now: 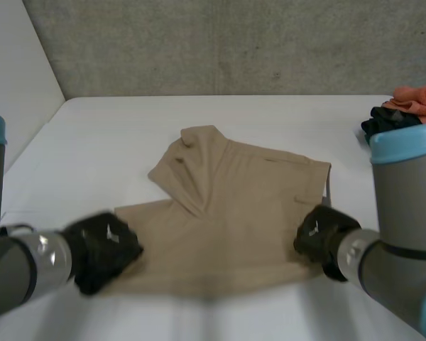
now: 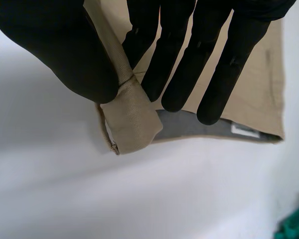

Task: Fold the laundry.

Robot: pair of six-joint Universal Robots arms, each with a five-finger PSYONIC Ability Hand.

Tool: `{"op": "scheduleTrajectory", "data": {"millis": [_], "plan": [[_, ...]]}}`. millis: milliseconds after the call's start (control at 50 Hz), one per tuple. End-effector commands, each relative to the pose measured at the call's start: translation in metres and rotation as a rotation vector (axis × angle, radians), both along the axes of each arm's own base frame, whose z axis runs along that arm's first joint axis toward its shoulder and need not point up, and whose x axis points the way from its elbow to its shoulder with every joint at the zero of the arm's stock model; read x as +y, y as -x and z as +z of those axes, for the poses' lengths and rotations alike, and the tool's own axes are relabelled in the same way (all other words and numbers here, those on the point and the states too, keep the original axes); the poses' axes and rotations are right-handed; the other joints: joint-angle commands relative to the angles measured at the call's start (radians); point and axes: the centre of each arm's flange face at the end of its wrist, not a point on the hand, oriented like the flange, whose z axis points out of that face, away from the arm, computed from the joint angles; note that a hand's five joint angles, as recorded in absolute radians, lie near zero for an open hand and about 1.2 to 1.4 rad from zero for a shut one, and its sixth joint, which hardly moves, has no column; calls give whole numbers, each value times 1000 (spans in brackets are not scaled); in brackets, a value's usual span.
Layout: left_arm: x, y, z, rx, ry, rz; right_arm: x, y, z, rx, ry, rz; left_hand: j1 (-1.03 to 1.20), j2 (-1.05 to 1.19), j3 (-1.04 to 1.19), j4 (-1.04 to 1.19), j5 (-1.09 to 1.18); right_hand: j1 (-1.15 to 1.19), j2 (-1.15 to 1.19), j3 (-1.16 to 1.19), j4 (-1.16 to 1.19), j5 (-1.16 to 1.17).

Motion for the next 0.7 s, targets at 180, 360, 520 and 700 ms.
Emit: {"op": "scheduleTrajectory", "data": {"millis": [180, 360, 520, 700], "plan": [[-53, 45, -8, 116, 112, 0, -32, -6, -20, -88, 83, -60, -937, -991, -982, -994, -967, 285, 220, 207, 198, 211], [-126, 70, -17, 280, 242, 148, -50, -15, -13, -196, 167, -124, -956, -1011, -1001, -1013, -986, 285, 220, 207, 198, 211], [-170, 90, -48, 317, 271, 160, -55, -19, -11, -233, 197, -130, -713, -767, -758, -770, -743, 285, 220, 207, 198, 211], [-197, 101, -80, 307, 278, 146, -57, -18, -16, -234, 195, -138, -487, -541, -532, -544, -517, 285, 220, 207, 198, 211]]}}
